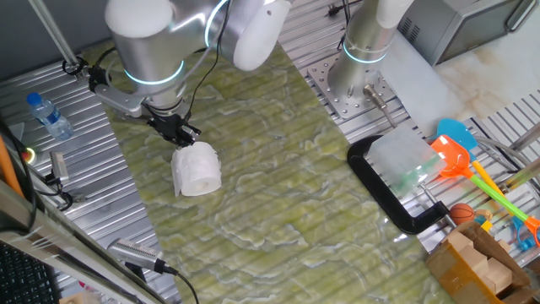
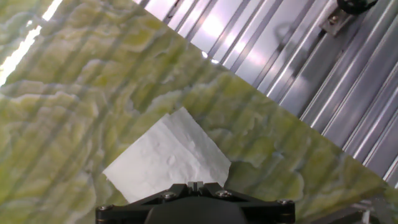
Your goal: Put the toilet paper on its holder
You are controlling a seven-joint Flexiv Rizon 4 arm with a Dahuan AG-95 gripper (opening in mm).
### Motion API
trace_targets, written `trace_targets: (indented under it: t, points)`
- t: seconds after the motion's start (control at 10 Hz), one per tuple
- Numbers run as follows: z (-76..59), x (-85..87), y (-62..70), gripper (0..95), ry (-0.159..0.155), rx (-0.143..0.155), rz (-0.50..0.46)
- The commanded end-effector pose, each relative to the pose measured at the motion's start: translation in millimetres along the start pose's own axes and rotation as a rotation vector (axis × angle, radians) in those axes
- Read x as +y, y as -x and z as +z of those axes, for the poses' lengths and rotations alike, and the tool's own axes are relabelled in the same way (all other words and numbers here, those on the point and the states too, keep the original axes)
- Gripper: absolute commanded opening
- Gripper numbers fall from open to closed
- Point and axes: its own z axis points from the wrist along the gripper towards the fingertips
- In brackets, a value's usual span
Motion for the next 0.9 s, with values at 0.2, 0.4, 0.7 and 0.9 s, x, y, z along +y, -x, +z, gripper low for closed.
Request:
trace_targets:
  t: [0.2,0.4,0.7,0.9]
  points:
    - [0.3,0.1,0.6,0.0,0.018,0.002,-0.114]
    - [0.3,0.2,0.6,19.0,0.022,0.004,-0.069]
    - [1.9,-0.2,1.3,0.0,0.015,0.009,-0.057]
    - [3.7,-0.6,1.5,0.0,0.014,0.01,-0.016]
